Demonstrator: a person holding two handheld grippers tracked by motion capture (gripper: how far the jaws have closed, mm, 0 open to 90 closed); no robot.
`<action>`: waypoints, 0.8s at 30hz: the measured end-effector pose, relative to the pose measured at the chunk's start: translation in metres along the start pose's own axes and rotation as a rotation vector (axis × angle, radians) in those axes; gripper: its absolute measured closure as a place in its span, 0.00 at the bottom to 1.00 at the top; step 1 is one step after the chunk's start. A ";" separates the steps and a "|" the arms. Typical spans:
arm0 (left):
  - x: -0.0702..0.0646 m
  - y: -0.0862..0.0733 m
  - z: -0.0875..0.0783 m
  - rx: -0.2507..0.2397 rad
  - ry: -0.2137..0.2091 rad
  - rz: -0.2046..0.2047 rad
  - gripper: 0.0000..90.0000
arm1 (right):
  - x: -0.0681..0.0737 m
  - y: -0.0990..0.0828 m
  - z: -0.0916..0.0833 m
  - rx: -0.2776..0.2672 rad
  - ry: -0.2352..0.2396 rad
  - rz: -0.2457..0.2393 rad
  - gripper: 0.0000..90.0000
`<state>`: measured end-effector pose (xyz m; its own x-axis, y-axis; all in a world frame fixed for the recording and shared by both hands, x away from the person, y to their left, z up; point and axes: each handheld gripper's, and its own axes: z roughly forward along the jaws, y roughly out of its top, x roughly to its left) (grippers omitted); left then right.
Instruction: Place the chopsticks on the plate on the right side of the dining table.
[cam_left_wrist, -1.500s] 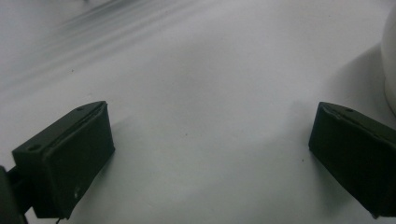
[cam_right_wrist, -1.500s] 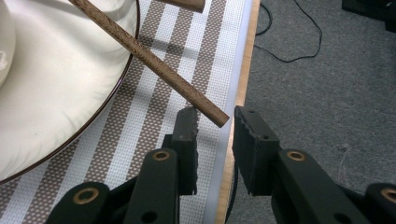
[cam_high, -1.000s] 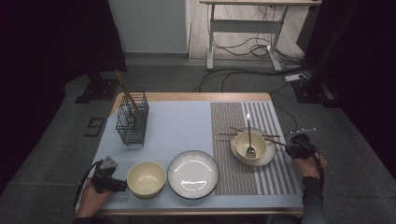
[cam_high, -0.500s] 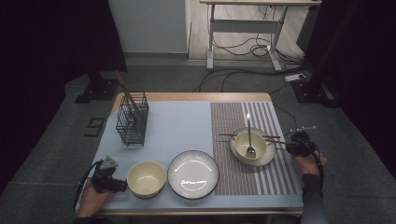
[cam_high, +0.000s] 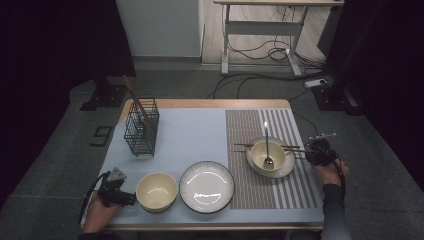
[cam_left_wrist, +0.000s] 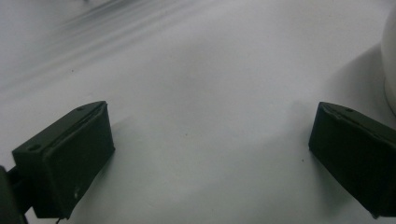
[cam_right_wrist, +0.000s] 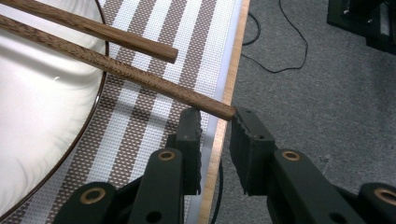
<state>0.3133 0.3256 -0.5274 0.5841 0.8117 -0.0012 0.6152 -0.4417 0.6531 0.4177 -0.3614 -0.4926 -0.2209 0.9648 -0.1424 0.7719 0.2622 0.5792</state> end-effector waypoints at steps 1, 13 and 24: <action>0.000 0.000 0.000 0.000 0.000 0.000 0.00 | 0.001 0.000 0.000 -0.003 0.000 -0.006 0.82; 0.000 0.000 0.000 0.000 0.000 0.000 0.00 | 0.006 0.003 -0.001 -0.016 -0.001 -0.053 0.90; 0.000 0.000 0.000 0.000 0.000 0.000 0.00 | 0.013 0.008 0.001 -0.020 0.005 -0.093 0.95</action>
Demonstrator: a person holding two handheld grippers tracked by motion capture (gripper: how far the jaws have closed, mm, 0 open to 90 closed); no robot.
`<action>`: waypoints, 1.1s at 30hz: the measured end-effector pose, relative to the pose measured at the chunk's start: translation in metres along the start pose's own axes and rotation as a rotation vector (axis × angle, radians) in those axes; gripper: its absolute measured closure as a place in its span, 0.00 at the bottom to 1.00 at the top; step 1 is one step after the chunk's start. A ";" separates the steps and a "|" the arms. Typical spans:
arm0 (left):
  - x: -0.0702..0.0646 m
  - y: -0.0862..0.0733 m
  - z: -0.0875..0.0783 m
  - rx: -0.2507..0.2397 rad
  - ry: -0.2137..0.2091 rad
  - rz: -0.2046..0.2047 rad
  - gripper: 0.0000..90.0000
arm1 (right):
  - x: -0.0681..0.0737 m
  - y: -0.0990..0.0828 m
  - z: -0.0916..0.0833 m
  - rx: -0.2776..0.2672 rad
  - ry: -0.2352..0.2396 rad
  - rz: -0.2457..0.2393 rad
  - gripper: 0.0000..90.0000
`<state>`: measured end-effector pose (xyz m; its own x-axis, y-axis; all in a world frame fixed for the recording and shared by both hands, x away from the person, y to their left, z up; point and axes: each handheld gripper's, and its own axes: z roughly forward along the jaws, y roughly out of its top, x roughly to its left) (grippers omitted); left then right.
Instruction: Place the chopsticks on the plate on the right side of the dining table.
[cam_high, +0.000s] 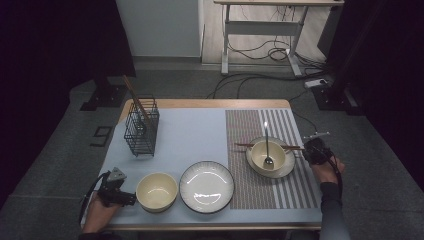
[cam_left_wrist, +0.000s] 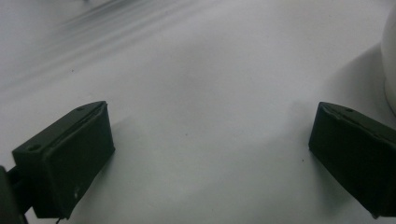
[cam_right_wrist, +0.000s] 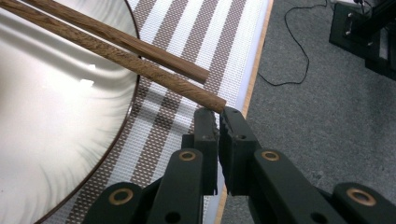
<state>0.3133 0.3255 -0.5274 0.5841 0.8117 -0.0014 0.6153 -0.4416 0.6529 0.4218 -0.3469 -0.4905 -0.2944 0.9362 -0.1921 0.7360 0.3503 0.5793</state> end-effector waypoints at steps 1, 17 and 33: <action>0.000 0.000 0.000 0.000 0.000 0.000 0.00 | 0.000 0.000 0.000 0.000 0.002 -0.003 0.95; 0.000 0.000 0.000 0.000 0.000 0.000 0.00 | 0.007 0.004 0.001 -0.011 0.016 -0.025 0.96; 0.000 0.000 0.000 0.000 0.000 0.000 0.00 | 0.006 0.004 0.001 -0.015 0.012 -0.023 0.87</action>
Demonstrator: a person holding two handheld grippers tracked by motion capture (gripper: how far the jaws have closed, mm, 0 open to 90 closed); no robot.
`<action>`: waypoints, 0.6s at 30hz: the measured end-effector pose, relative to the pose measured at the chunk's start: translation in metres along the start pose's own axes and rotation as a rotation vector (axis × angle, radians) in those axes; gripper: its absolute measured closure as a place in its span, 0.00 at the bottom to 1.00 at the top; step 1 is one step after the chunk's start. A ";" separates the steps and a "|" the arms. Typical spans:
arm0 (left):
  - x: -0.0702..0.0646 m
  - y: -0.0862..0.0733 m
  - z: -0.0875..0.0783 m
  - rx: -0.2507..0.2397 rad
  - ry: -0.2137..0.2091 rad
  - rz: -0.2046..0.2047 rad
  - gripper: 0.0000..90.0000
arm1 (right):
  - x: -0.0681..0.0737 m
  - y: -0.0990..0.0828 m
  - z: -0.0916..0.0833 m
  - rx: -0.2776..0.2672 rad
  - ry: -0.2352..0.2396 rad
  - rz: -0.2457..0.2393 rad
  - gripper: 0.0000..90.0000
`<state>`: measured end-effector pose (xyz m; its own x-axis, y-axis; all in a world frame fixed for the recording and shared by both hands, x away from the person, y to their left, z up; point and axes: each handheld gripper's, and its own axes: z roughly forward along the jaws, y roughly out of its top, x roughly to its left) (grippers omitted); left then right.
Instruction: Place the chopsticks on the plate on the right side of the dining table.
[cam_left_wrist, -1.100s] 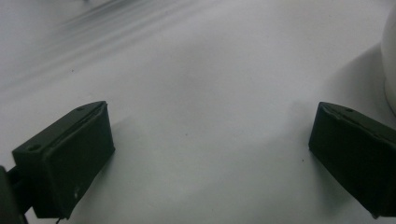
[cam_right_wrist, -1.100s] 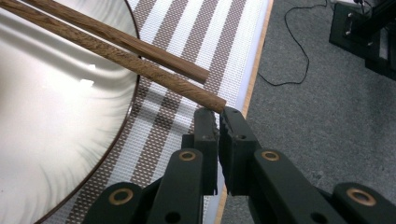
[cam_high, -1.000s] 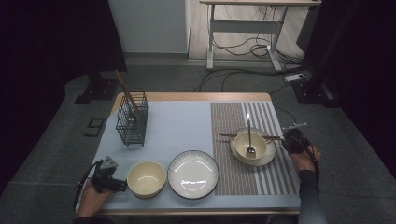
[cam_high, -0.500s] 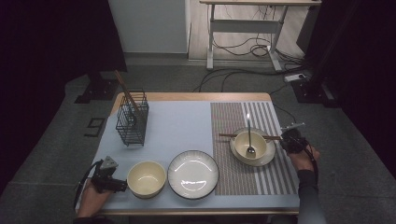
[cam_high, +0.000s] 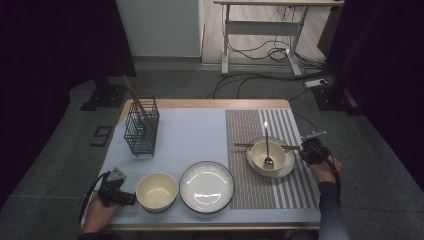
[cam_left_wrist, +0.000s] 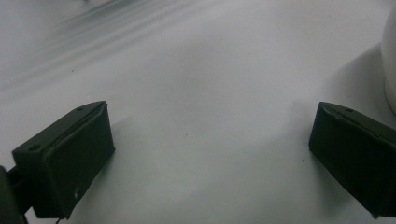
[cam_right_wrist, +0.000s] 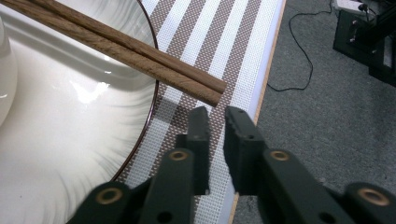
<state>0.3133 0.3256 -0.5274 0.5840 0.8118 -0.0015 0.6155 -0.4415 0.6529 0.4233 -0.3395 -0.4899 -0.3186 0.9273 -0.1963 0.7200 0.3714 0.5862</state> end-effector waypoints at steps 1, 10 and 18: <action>0.000 0.000 0.000 0.000 0.000 0.000 0.00 | 0.000 0.000 0.000 -0.001 -0.002 0.001 0.85; 0.000 0.000 0.000 0.000 0.000 0.000 0.00 | 0.000 0.005 0.002 -0.007 -0.029 0.017 0.78; 0.000 0.000 0.000 0.000 0.000 0.000 0.00 | 0.000 0.006 0.004 -0.007 -0.027 0.026 0.78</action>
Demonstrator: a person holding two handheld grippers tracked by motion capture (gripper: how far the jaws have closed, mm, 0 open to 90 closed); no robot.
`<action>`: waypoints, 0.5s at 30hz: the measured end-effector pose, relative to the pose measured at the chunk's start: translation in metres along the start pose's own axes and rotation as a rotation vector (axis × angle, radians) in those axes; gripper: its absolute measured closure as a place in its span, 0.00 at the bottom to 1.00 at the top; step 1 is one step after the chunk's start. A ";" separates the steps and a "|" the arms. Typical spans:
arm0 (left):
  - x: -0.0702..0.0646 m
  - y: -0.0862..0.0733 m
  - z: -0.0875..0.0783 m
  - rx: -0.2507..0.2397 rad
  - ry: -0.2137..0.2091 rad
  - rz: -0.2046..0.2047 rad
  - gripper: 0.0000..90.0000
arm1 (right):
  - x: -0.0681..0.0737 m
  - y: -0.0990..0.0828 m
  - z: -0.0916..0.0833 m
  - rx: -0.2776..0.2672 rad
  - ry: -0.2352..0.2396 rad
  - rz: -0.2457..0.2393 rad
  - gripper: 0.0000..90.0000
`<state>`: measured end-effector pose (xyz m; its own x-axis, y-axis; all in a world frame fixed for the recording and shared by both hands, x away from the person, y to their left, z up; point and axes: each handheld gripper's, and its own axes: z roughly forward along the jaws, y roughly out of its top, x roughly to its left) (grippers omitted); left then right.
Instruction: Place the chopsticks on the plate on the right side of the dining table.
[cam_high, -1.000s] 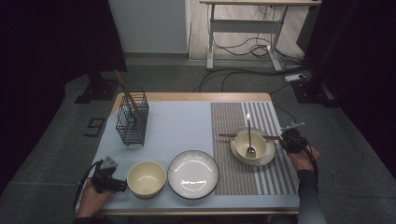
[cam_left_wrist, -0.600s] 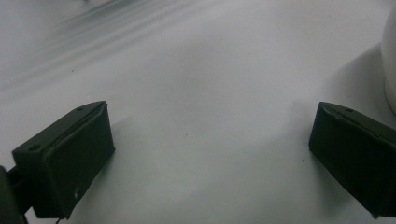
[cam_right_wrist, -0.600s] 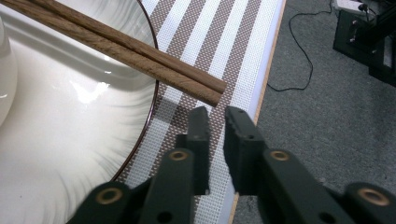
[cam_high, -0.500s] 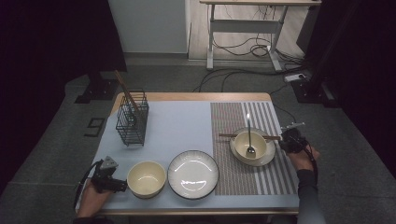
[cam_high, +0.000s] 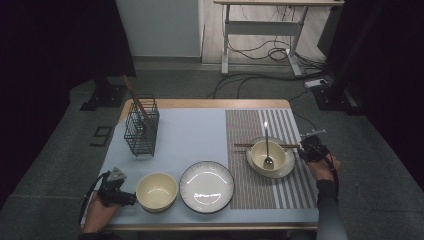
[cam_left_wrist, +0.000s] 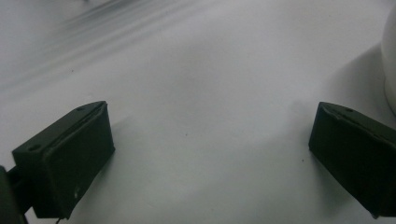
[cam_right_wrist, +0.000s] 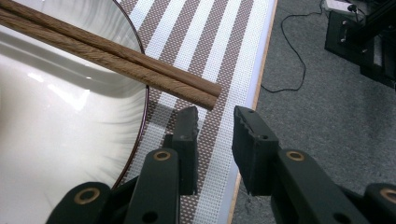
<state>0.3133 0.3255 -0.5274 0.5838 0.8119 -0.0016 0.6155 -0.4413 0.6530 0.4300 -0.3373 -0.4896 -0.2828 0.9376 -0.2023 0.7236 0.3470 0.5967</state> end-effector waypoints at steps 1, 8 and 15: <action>0.000 0.000 0.000 0.000 0.000 0.000 0.00 | 0.000 0.000 -0.001 -0.002 0.001 0.002 0.78; 0.000 0.000 0.000 0.000 0.000 0.000 0.00 | -0.005 -0.003 -0.013 -0.021 0.050 0.062 0.62; 0.000 0.000 0.000 0.000 0.000 0.001 0.00 | -0.007 -0.006 -0.033 -0.048 0.166 0.144 0.45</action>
<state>0.3132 0.3256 -0.5274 0.5841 0.8117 -0.0011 0.6151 -0.4417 0.6531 0.4075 -0.3469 -0.4659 -0.2815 0.9594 0.0161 0.7343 0.2046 0.6472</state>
